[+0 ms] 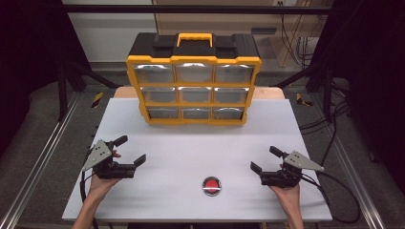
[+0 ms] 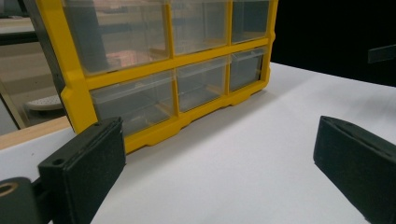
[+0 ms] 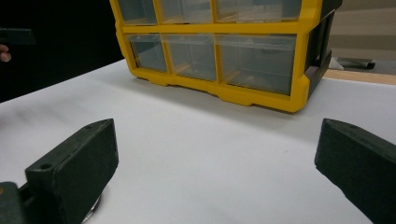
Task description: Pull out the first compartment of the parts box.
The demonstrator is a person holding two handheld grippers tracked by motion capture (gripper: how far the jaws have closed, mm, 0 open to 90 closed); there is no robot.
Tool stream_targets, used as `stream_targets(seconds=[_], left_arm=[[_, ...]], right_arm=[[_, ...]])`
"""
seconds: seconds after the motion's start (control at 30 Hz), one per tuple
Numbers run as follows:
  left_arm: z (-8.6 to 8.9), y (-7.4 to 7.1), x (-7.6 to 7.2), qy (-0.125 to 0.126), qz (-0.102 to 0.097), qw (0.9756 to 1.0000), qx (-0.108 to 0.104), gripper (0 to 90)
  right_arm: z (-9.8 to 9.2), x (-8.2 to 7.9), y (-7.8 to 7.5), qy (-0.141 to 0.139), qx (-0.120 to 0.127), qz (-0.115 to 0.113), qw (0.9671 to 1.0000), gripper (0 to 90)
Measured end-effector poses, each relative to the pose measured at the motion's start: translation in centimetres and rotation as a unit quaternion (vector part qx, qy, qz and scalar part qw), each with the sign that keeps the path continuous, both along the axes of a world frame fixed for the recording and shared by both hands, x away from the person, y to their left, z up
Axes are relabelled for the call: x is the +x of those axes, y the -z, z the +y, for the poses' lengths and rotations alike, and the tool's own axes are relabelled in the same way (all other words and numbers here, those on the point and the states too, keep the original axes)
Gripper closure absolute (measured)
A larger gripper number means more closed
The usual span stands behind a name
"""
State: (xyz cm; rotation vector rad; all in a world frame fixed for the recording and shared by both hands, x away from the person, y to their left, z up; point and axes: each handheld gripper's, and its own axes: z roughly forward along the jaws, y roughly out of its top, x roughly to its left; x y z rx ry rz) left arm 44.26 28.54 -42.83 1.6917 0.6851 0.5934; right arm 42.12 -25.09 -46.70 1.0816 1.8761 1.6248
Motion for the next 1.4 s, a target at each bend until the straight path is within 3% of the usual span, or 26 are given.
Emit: stream_targets(seconds=[0.2,0.7,0.8,1.03,1.4], left_arm=[[-0.1,-0.4,0.2,0.002,-0.009,0.9999,0.004,2.0],[-0.7,-1.7,0.9,0.007,-0.030,0.9985,0.046,2.0],[-1.0,-1.9,1.1,0.010,-0.046,0.9971,0.060,2.1],[-1.6,-2.6,1.6,0.016,-0.052,0.9948,0.085,2.1],[-2.4,-3.8,2.3,0.017,-0.083,0.9884,0.126,2.1]], right_arm=[[0.0,0.0,0.0,0.000,0.000,0.001,1.0000,0.5],[0.0,0.0,0.0,0.001,-0.002,0.001,1.0000,0.5],[0.0,0.0,0.0,0.001,-0.003,0.001,1.0000,0.5],[0.0,0.0,0.0,0.001,-0.003,0.001,1.0000,0.5],[0.0,0.0,0.0,0.001,-0.001,0.001,1.0000,0.5]])
